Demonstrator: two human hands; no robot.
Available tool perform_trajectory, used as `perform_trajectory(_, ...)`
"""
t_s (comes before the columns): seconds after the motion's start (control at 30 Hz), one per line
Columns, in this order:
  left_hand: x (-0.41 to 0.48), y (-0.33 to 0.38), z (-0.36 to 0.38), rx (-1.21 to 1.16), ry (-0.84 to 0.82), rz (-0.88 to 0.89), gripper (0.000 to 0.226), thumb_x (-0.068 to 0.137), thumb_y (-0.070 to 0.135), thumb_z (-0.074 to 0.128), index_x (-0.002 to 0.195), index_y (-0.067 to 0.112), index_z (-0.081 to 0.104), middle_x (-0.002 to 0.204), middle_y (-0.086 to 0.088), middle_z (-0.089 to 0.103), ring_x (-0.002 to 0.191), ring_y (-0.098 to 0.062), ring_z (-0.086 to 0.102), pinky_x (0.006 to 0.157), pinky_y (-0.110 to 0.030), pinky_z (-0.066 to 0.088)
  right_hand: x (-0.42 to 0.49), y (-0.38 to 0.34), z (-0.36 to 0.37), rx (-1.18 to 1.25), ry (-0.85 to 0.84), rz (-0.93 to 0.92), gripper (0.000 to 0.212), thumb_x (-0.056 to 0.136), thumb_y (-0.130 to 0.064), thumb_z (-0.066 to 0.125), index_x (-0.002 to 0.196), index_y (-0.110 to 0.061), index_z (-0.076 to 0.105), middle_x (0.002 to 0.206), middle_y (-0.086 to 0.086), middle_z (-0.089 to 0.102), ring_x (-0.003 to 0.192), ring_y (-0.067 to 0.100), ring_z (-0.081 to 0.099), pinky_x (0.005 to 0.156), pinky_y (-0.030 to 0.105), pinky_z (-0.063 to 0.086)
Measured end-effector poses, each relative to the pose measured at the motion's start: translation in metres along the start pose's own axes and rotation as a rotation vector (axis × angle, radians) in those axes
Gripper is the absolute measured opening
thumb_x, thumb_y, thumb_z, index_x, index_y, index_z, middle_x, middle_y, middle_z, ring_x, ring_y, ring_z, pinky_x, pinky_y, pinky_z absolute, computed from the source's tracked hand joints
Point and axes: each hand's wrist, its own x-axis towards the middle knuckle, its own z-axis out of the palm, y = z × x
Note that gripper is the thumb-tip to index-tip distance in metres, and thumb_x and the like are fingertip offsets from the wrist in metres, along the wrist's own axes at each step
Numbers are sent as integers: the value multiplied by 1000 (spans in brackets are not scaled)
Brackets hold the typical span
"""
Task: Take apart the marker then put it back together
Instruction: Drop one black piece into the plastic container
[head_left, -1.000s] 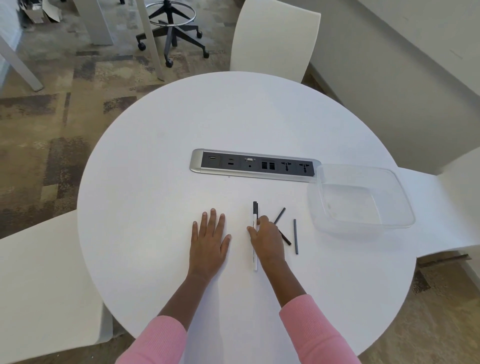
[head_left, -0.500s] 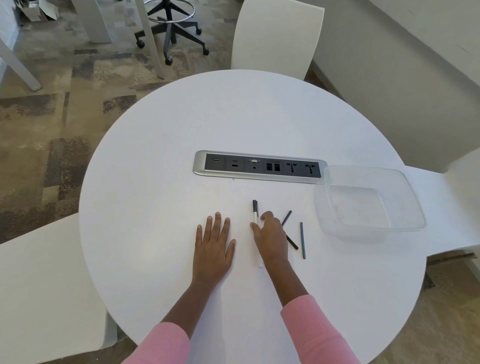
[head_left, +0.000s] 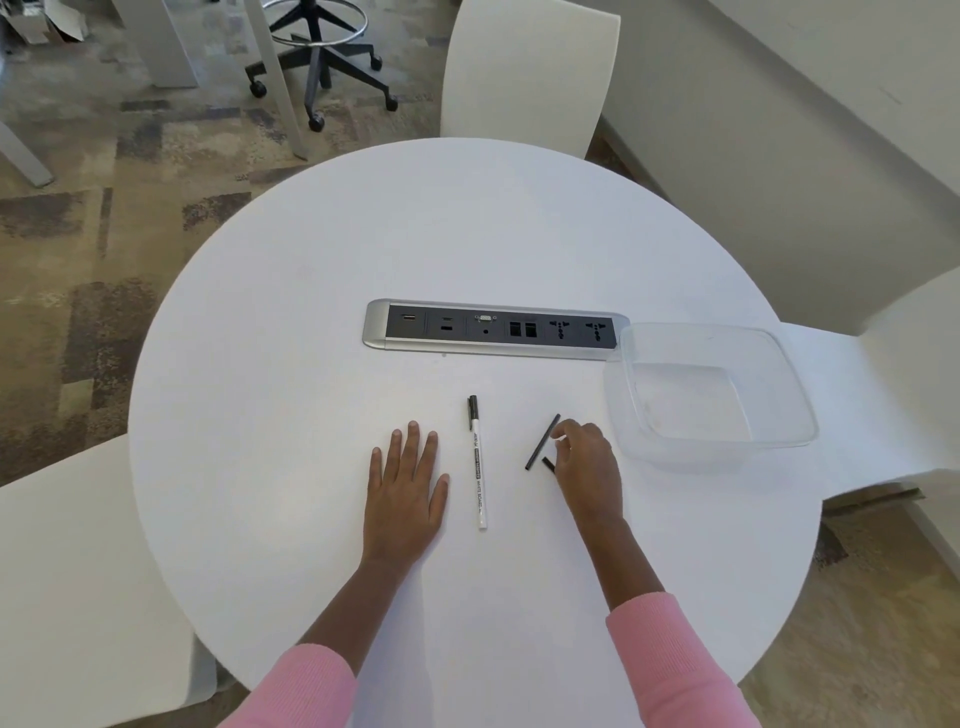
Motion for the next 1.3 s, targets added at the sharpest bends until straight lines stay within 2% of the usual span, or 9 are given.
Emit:
perform_trajectory(0.13, 0, 0, 1, -1, 7, 3, 54, 87, 32, 31, 129, 5, 50, 136, -20, 50, 124, -38, 48, 100, -57, 36, 2, 4, 4, -68, -30, -84, 28, 85, 6, 45, 105, -10, 58, 101, 17, 56, 97, 31, 52, 63, 32, 40)
perform_trajectory(0.27, 0, 0, 0, -8, 8, 0, 54, 87, 32, 31, 130, 5, 49, 137, -20, 49, 124, -38, 47, 101, -57, 34, 6, 5, 8, -87, -78, -108, 31, 83, 6, 44, 104, -11, 58, 102, 14, 53, 98, 29, 50, 68, 33, 42)
perform_trajectory(0.37, 0, 1, 0, -9, 0, -4, 54, 87, 32, 31, 131, 6, 49, 138, -19, 49, 125, -38, 47, 102, -56, 33, 8, 7, 9, -27, -104, -83, 27, 86, 3, 41, 103, -10, 58, 107, 16, 52, 96, 33, 49, 71, 31, 36)
perform_trajectory(0.53, -1, 1, -1, -8, -8, -17, 54, 87, 32, 30, 131, 7, 49, 138, -18, 48, 126, -37, 47, 101, -56, 34, 8, 4, 8, -83, -66, -117, 24, 78, 7, 48, 93, -11, 55, 99, 11, 51, 94, 26, 53, 67, 41, 52)
perform_trajectory(0.73, 0, 1, -3, -5, -14, -26, 54, 87, 33, 30, 131, 7, 49, 139, -18, 48, 126, -36, 46, 103, -55, 33, 8, 3, 7, -150, -66, -142, 28, 78, 10, 47, 99, -9, 52, 107, 12, 46, 95, 27, 48, 65, 42, 52)
perform_trajectory(0.8, -1, 1, -3, -3, -17, -26, 54, 87, 33, 30, 131, 7, 49, 139, -18, 48, 126, -36, 46, 102, -55, 33, 8, 1, 3, -62, -35, -143, 25, 82, 8, 45, 98, -9, 52, 108, 12, 46, 97, 29, 49, 66, 40, 50)
perform_trajectory(0.93, -1, 2, -2, -12, -17, -24, 54, 88, 34, 30, 130, 6, 50, 138, -19, 49, 125, -38, 47, 101, -56, 34, 10, -5, -15, -23, 113, -233, 20, 84, 9, 47, 95, -7, 55, 105, 12, 49, 97, 26, 51, 54, 32, 42)
perform_trajectory(1.1, 0, 5, -4, -52, -42, -50, 71, 95, 42, 2, 128, 3, 51, 136, -22, 50, 123, -41, 48, 99, -57, 38, 20, 3, -57, 26, 265, -269, 12, 87, 2, 49, 93, -6, 57, 103, 15, 51, 96, 31, 52, 57, 37, 45)
perform_trajectory(1.3, 8, 15, -10, -78, -11, -86, 79, 94, 46, -3, 127, -1, 51, 135, -27, 48, 123, -45, 46, 99, -58, 37, 40, 47, -90, -58, 280, -188, 12, 87, 4, 48, 93, -3, 57, 103, 20, 50, 101, 35, 51, 59, 40, 47)
